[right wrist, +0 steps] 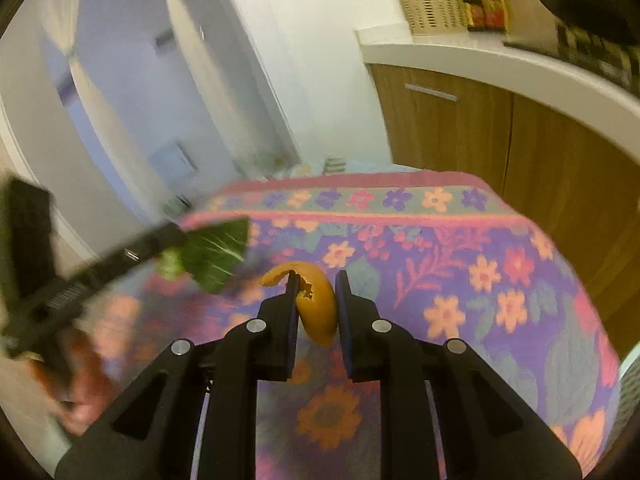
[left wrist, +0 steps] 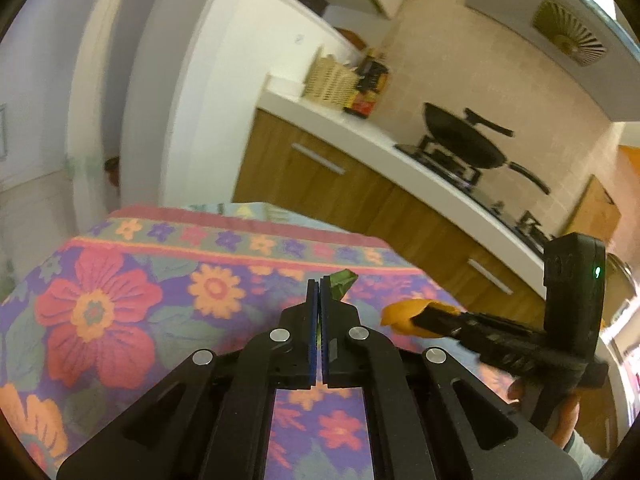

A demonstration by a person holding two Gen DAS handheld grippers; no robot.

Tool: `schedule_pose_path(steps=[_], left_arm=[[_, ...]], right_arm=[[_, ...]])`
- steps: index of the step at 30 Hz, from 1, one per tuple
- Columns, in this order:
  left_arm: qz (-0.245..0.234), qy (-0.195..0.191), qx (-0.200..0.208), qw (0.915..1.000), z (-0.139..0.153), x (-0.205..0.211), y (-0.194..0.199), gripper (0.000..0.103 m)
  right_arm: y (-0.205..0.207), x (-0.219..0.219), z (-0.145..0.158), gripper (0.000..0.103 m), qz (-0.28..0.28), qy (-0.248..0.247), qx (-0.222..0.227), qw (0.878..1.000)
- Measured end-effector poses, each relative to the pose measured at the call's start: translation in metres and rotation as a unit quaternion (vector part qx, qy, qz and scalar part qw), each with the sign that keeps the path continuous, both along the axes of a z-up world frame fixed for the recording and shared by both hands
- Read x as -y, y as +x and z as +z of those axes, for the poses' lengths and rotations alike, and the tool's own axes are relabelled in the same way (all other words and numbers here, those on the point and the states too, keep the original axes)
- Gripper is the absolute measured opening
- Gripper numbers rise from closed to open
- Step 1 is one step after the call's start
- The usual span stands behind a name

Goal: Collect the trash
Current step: 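Grasp the green leaf with the left gripper while the right grasps the orange peel, then carry leaf and peel over the basket and open both grippers to drop them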

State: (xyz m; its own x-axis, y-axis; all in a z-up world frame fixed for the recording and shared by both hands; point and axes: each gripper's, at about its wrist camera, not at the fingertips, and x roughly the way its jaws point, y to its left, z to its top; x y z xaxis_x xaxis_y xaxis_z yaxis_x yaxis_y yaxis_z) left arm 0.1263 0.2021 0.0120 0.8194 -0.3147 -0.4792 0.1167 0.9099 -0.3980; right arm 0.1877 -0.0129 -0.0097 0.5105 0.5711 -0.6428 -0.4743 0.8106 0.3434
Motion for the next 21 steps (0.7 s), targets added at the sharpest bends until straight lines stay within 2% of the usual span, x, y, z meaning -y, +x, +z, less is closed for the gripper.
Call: schedule_pose_path(steps=[4,13,21], left_arm=[[-0.026,0.015,0.012,0.9995,0.018,0.027,-0.012,0.000],[-0.097,0.012,0.033,0.9947,0.046,0.110,-0.035,0.000],[-0.167,0.013,0.026,0.9855,0.047,0.207,-0.037,0.000]], right_arm=[[-0.030,0.044,0.027,0.015,-0.029,0.024,0.029,0.999],[-0.112,0.143,0.049,0.015,-0.140,-0.029,0.103,0.984],[-0.146,0.223,0.044,0.015,-0.205,-0.035,0.102,0.973]])
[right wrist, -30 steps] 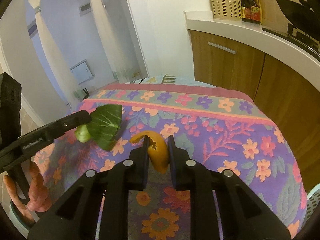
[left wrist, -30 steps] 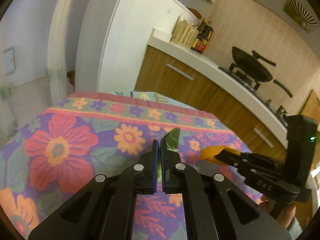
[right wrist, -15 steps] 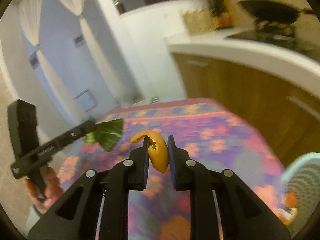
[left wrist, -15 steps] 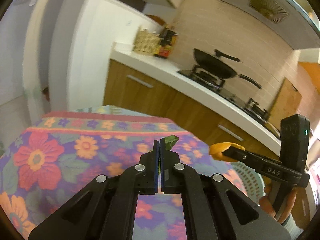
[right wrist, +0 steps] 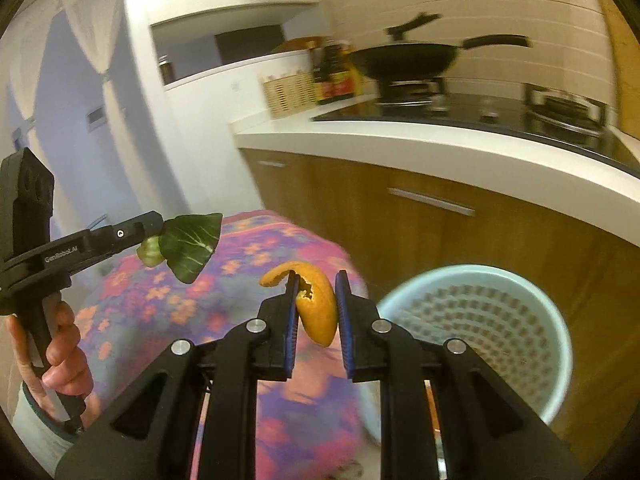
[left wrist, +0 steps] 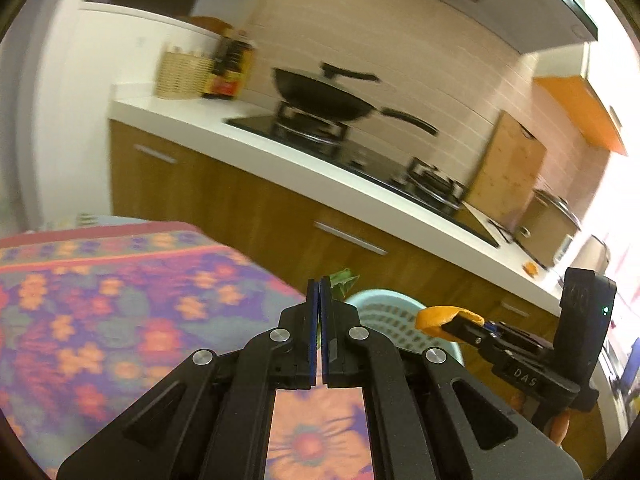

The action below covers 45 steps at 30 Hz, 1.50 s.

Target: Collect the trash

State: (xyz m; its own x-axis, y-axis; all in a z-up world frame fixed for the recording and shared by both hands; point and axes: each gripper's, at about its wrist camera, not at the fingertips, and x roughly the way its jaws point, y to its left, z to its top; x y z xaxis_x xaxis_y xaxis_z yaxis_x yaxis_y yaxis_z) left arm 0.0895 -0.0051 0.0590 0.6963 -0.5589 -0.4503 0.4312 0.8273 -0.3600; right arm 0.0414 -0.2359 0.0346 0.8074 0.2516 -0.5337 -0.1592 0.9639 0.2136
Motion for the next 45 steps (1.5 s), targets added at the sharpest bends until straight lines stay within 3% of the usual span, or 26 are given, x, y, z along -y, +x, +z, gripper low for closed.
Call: schedule_pose_path(steps=[12,16,23,24,27,32,37,41,43,45], left_arm=[[-0.079,0.035,-0.030,0.9958,-0.031,0.139,0.016,0.000],[-0.089,0.050,-0.043,0.9938,-0.047,0.163,0.024,0.000],[-0.094,0.075,-0.061,0.9909,-0.062,0.183,0.039,0.000],[-0.090,0.080,-0.063,0.9908,-0.063,0.185,0.042,0.004],[-0.082,0.082,-0.062,0.9913,-0.064,0.184,0.043,0.022],[-0.079,0.079,-0.059,0.9920,-0.060,0.178,0.039,0.025],[-0.060,0.073,-0.038,0.9948,-0.049,0.153,0.021,0.045],[-0.043,0.055,-0.027,0.9972,-0.040,0.123,0.004,0.050],[-0.019,0.040,-0.020,0.9988,-0.034,0.100,-0.007,0.053],[0.021,0.055,0.007,0.9982,-0.028,0.082,-0.022,0.061]], right_arm=[[-0.002,0.098,-0.041,0.015,-0.084,0.016,-0.056,0.995],[0.008,0.111,-0.059,0.017,-0.109,-0.007,-0.096,0.989],[0.021,0.120,-0.077,0.023,-0.107,0.004,-0.138,0.985],[0.022,0.121,-0.078,0.025,-0.107,0.008,-0.141,0.984],[0.023,0.121,-0.078,0.043,-0.115,0.001,-0.141,0.983],[0.016,0.119,-0.070,0.044,-0.118,0.000,-0.124,0.985],[0.003,0.107,-0.052,0.044,-0.115,-0.003,-0.101,0.988],[-0.004,0.089,-0.037,0.044,-0.110,-0.012,-0.080,0.991],[-0.010,0.075,-0.028,0.044,-0.109,-0.028,-0.064,0.992],[-0.016,0.060,-0.019,0.044,-0.108,-0.041,-0.050,0.992]])
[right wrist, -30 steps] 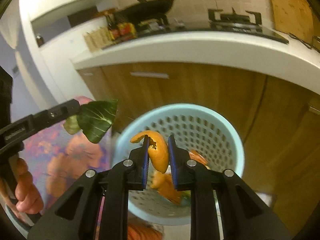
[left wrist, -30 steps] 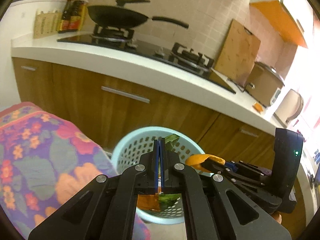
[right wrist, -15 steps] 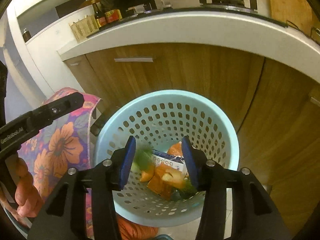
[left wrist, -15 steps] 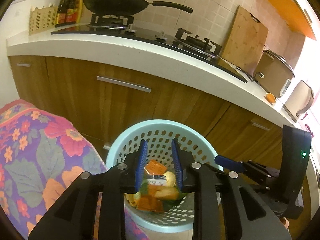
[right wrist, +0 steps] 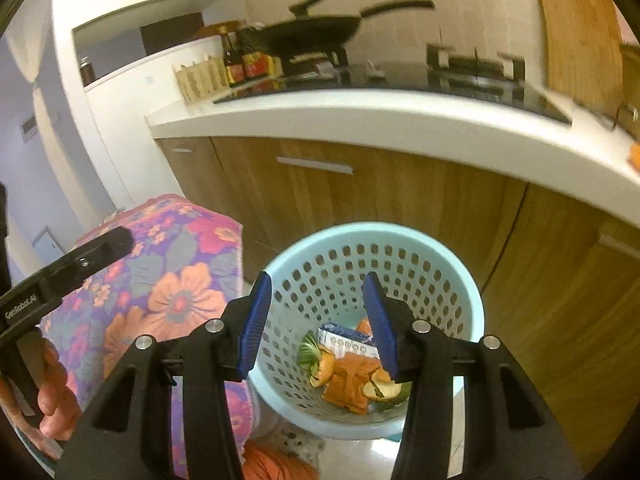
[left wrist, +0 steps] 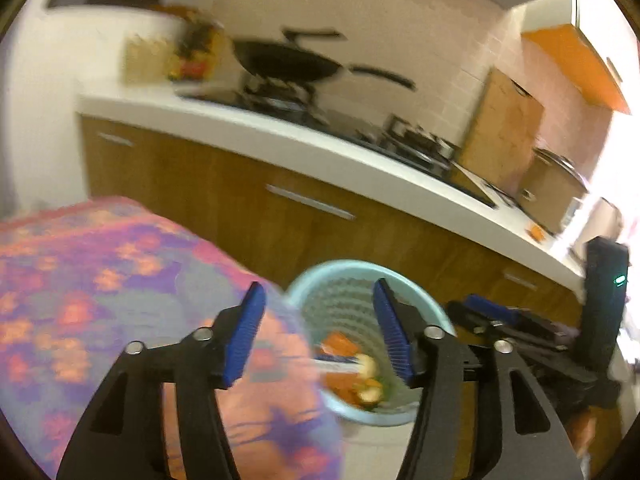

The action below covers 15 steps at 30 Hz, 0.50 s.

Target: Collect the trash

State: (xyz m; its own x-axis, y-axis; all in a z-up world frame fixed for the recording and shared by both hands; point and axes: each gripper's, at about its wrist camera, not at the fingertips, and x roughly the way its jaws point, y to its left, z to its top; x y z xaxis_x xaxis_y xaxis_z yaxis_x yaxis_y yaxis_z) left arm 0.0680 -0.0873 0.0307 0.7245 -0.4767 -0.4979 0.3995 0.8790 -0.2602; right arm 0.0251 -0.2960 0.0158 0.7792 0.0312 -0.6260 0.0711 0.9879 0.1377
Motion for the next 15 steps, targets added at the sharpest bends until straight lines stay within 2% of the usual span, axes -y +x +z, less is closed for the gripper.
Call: schedule_pose_path(steps=[3,7,9,11,12,15], left_arm=[[0.072,0.025,0.047,0.9960,0.007,-0.028,-0.023,0.074],[0.132,0.050,0.082,0.9865,0.005,-0.049,-0.040,0.082],[0.145,0.066,0.087,0.9835,-0.001,-0.052,-0.042,0.083],[0.150,0.073,0.087,0.9821,-0.008,-0.054,-0.043,0.083],[0.155,0.072,0.084,0.9818,-0.014,-0.056,-0.041,0.083],[0.155,0.068,0.055,0.9841,-0.022,-0.063,-0.032,0.083]], right_arm=[[-0.007,-0.018,0.010,0.044,0.006,-0.008,0.015,1.000],[-0.015,-0.041,0.013,0.044,0.000,-0.013,0.028,1.000],[-0.017,-0.048,0.012,0.046,-0.009,-0.019,0.033,0.999],[-0.022,-0.054,0.012,0.056,-0.021,-0.023,0.042,0.999],[-0.024,-0.055,0.013,0.058,-0.025,-0.024,0.046,0.998],[-0.031,-0.059,0.016,0.059,-0.042,-0.037,0.064,0.996]])
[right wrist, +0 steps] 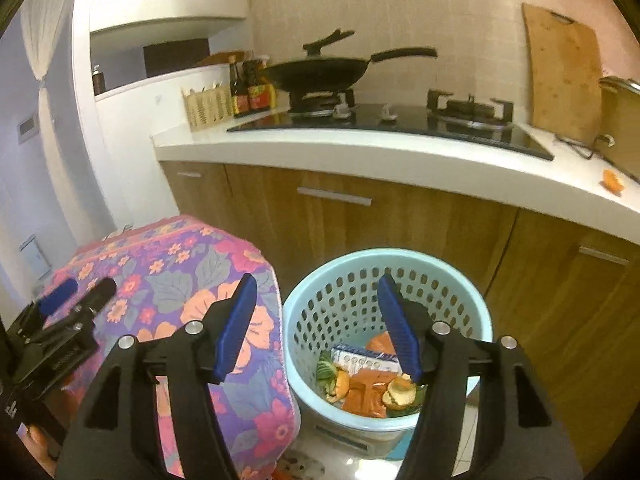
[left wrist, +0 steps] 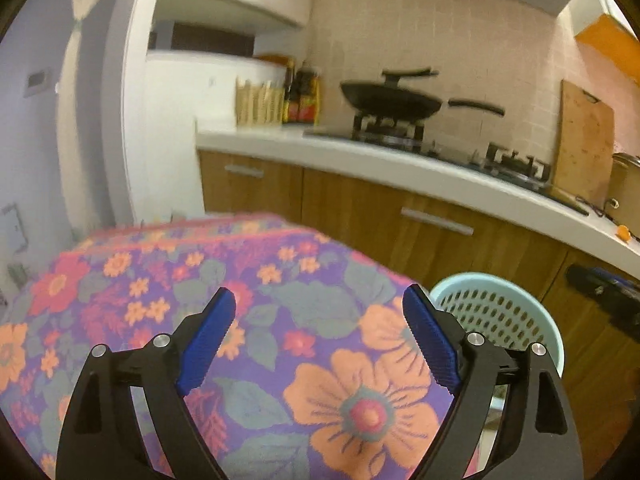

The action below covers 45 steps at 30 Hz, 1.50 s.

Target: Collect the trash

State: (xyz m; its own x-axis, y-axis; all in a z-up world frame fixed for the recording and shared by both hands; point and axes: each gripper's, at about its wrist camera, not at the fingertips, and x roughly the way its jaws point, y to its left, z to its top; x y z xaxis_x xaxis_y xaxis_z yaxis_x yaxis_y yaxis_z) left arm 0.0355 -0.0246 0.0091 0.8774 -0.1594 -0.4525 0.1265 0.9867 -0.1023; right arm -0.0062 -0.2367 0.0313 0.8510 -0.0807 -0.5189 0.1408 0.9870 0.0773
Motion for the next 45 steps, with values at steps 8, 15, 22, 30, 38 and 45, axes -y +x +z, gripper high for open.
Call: schedule_pose_path(steps=[8,15,22,30,38,45], left_arm=[[0.001,0.007,0.014,0.9999,-0.002,-0.002,-0.009,0.083],[0.001,0.014,0.018,0.9997,-0.002,0.000,-0.011,0.084],[0.002,0.015,0.020,0.9997,-0.002,0.001,-0.012,0.084],[0.000,0.016,0.023,0.9996,0.000,0.001,-0.013,0.086],[0.000,0.018,0.023,0.9996,0.000,0.001,-0.011,0.087],[-0.001,0.018,0.023,0.9996,0.000,0.001,-0.012,0.087]], right_arm=[[-0.011,-0.009,0.011,0.067,-0.019,-0.027,0.030,0.999],[-0.014,-0.013,0.014,0.067,-0.019,-0.032,0.036,0.999],[-0.015,-0.011,0.013,0.067,-0.025,-0.031,0.035,0.999],[-0.012,-0.010,0.007,0.068,-0.027,-0.028,0.027,0.999],[-0.011,-0.007,0.005,0.068,-0.027,-0.025,0.025,0.999],[-0.011,-0.008,0.005,0.068,-0.027,-0.025,0.025,0.999]])
